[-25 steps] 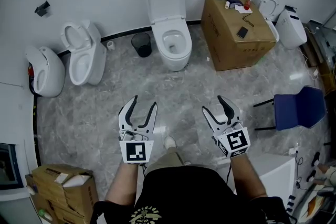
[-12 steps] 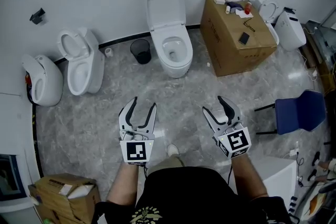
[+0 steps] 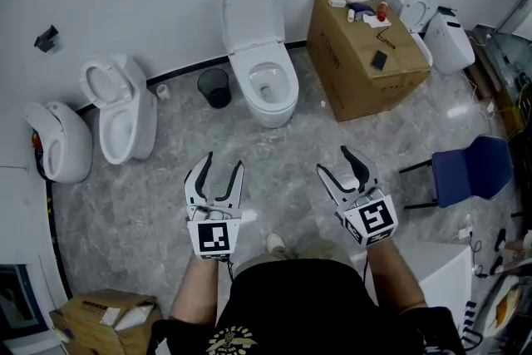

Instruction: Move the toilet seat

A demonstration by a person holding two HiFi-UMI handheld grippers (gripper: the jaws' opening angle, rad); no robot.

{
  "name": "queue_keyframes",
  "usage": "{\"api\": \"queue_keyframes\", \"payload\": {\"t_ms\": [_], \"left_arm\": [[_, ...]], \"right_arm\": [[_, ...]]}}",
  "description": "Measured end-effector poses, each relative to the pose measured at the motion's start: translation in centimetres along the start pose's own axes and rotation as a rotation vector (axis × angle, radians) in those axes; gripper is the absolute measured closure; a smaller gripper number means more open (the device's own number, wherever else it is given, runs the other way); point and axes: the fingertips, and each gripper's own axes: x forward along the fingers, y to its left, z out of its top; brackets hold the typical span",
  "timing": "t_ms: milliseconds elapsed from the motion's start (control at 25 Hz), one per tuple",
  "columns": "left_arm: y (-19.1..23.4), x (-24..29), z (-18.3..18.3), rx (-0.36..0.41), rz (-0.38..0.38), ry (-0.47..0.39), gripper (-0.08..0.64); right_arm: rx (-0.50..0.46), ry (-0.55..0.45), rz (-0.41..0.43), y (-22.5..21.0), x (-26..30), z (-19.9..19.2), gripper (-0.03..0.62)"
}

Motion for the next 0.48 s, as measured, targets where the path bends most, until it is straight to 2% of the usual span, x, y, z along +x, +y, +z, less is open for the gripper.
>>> {"api": "queue_keyframes", "payload": {"t_ms": [480], "left_arm": [[-0.01,0.74,-0.03,-0.007,-0.001,-0.007,0.325]], "right_arm": [[-0.001,-0.008,-0.018,-1.20,-0.12,0.37,0.341]]}}
